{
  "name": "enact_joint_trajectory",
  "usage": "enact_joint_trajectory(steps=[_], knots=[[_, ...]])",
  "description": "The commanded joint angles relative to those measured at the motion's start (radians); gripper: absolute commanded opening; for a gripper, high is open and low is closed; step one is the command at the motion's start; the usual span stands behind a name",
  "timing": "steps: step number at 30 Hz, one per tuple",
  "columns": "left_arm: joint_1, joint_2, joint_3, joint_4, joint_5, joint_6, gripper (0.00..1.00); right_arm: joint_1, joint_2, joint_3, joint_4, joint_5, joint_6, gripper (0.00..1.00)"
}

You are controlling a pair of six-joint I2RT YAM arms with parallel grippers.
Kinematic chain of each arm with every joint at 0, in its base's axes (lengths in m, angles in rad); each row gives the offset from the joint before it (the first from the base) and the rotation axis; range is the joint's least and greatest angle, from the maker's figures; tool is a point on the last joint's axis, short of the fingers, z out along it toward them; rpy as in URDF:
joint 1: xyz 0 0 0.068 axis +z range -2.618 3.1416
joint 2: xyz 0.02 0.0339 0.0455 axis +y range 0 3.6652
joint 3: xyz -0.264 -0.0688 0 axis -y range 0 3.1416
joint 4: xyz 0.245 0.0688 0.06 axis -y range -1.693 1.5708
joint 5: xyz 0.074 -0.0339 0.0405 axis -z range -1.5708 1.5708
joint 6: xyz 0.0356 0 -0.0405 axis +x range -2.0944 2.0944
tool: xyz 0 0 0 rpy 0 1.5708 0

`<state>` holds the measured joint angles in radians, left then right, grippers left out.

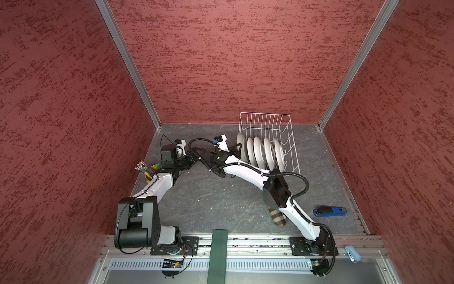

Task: Unload the plates from the dish rack
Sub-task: Pick up the plate from the dish rack.

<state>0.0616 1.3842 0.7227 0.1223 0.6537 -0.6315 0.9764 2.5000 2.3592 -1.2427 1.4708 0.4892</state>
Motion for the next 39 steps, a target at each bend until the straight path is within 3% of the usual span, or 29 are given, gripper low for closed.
enact_joint_trajectory(steps=[1, 22, 31, 39], knots=[[-0.002, -0.001, 0.003, 0.025, 0.020, 0.014, 0.92, 0.035, -0.117, 0.012, -0.021, 0.122, 0.012, 0.00], [-0.031, 0.029, -0.018, 0.115, 0.026, 0.031, 0.93, 0.050, -0.143, 0.056, -0.001, 0.178, -0.046, 0.00], [-0.045, 0.042, -0.019, 0.137, 0.032, 0.028, 0.92, 0.076, -0.105, 0.181, -0.134, 0.222, 0.051, 0.00], [-0.057, 0.049, -0.016, 0.140, 0.034, 0.026, 0.92, 0.084, -0.143, 0.189, -0.165, 0.224, 0.088, 0.00]])
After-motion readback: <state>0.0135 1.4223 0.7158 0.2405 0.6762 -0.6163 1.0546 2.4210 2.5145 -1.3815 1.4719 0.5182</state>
